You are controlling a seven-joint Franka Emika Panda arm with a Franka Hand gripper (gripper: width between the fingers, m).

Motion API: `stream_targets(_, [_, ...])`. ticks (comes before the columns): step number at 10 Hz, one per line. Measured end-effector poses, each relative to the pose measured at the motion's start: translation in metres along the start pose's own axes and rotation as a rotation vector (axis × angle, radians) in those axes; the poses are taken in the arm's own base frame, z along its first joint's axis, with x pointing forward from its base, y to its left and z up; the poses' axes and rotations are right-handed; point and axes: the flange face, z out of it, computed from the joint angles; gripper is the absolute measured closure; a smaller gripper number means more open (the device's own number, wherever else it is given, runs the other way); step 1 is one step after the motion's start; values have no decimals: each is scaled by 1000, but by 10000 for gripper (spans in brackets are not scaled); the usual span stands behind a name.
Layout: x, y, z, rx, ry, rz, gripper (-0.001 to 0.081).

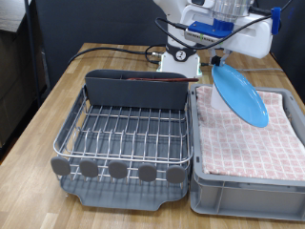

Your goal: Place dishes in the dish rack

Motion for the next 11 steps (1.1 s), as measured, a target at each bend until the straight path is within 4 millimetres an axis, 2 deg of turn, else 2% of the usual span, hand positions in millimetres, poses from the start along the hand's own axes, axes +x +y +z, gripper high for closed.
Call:
stream_targets(3, [38, 23, -7, -124, 186, -22, 791])
stream_targets(6, [85, 37, -22, -148, 290, -200, 791])
stream_targets(7, [92, 40, -26, -156, 289, -260, 791])
stream_targets(9, [92, 40, -25, -158, 300, -242, 791])
stream_targets(11, [106, 41, -25, -156, 337, -274, 791])
